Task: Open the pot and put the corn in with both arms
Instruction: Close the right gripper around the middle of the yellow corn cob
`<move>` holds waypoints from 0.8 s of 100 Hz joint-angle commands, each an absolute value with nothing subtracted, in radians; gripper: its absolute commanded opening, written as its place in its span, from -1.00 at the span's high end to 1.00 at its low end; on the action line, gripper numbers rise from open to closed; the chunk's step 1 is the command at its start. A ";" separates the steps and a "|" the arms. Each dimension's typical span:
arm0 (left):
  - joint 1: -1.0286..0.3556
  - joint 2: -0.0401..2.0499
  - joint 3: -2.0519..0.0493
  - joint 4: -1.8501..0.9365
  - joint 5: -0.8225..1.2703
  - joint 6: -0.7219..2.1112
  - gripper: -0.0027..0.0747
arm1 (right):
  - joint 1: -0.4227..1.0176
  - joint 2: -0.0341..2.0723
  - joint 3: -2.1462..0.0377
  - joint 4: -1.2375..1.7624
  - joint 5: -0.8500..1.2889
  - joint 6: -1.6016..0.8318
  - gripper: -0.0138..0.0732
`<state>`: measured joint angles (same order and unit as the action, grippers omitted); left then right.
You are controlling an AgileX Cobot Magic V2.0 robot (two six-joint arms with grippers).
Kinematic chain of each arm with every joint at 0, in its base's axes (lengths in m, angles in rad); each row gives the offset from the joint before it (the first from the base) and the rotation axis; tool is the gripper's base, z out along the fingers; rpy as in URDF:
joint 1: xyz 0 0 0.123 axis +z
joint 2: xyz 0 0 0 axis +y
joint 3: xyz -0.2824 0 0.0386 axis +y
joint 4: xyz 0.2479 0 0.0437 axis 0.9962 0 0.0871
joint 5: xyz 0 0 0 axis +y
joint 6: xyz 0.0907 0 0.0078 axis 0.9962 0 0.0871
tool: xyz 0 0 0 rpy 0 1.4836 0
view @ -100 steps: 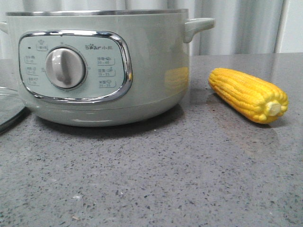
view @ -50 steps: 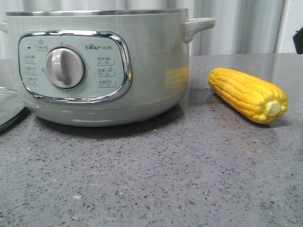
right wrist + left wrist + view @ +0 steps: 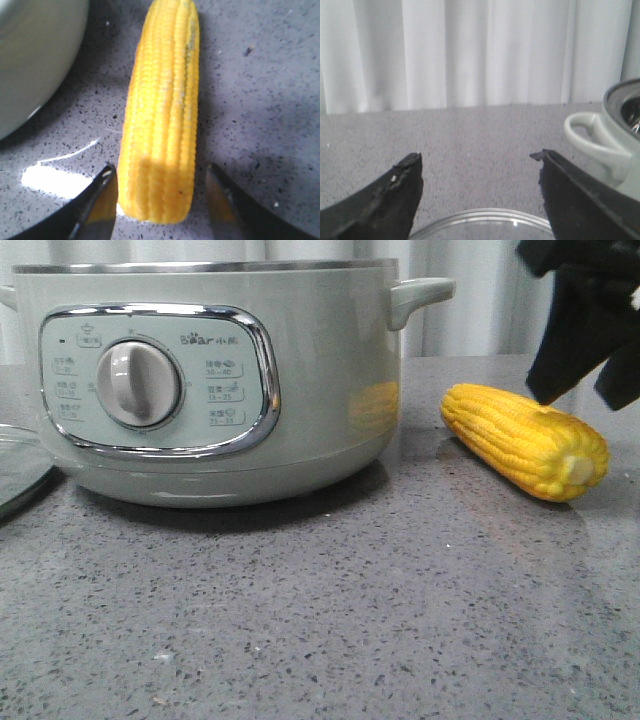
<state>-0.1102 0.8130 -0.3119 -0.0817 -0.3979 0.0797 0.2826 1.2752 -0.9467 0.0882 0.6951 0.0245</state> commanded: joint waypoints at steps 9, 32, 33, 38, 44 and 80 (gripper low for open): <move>-0.111 0.746 -0.347 -0.088 -0.477 0.075 -0.23 | 0.285 1.354 -1.036 0.092 0.718 0.014 -0.04; -0.111 0.682 -0.353 -0.088 -0.486 0.075 -0.23 | 0.285 1.419 -1.052 0.094 0.743 0.014 -0.03; -0.111 0.680 -0.353 -0.088 -0.486 0.075 -0.23 | 0.285 1.421 -1.052 0.095 0.743 0.014 -0.03; -0.111 0.670 -0.353 -0.088 -0.486 0.075 -0.23 | 0.285 1.423 -1.052 0.097 0.743 0.014 -0.03; -0.111 0.657 -0.353 -0.088 -0.486 0.075 -0.23 | 0.285 1.427 -1.052 0.097 0.743 0.014 -0.03; -0.111 0.581 -0.355 -0.086 -0.599 0.048 -0.19 | 0.283 1.431 -1.052 0.097 0.785 0.016 0.43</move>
